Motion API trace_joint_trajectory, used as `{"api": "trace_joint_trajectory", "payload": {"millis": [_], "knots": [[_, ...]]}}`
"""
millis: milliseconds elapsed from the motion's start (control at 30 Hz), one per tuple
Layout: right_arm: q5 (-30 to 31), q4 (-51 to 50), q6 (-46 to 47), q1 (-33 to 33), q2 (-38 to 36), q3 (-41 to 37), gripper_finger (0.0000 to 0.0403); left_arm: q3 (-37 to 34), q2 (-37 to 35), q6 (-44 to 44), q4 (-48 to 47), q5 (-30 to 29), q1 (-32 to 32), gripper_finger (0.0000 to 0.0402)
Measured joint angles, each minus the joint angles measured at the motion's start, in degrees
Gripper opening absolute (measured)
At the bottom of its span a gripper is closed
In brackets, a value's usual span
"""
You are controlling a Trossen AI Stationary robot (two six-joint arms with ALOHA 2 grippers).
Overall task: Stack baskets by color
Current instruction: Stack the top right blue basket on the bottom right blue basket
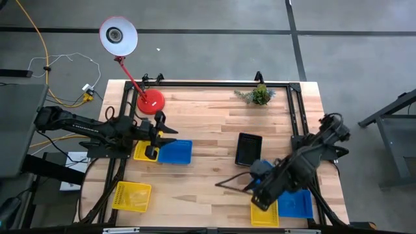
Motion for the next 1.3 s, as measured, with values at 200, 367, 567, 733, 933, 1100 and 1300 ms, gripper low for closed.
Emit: {"api": "trace_joint_trajectory", "payload": {"millis": [200,367,567,733,933,1100,1300], "knots": [[-3.0,-3.2,16.3,4.2,6.0,6.3,0.0,0.0,0.0,1.0,1.3,0.0,0.0,0.0122],[-4.2,-3.4,29.6,8.0,7.9,5.1,0.0,0.0,0.0,3.0,1.4,0.0,0.0,0.0122],[-7.1,-3.5,45.6,12.1,8.3,1.0,0.0,0.0,0.0,3.6,3.5,0.0,0.0,0.0122],[-7.2,-3.4,50.9,14.3,8.3,-0.9,0.0,0.0,0.0,3.6,4.8,0.0,0.0,0.0122],[-7.7,-3.4,51.0,13.5,8.3,-5.2,0.0,0.0,0.0,5.1,5.5,0.0,0.0,0.0122],[-13.1,-3.2,52.0,12.8,8.3,-10.9,0.0,0.0,0.0,6.5,5.5,0.0,0.0,0.0122],[-14.0,-2.9,52.5,12.5,8.3,-15.7,0.0,0.0,0.0,6.3,5.7,0.0,0.0,0.0122]]}}
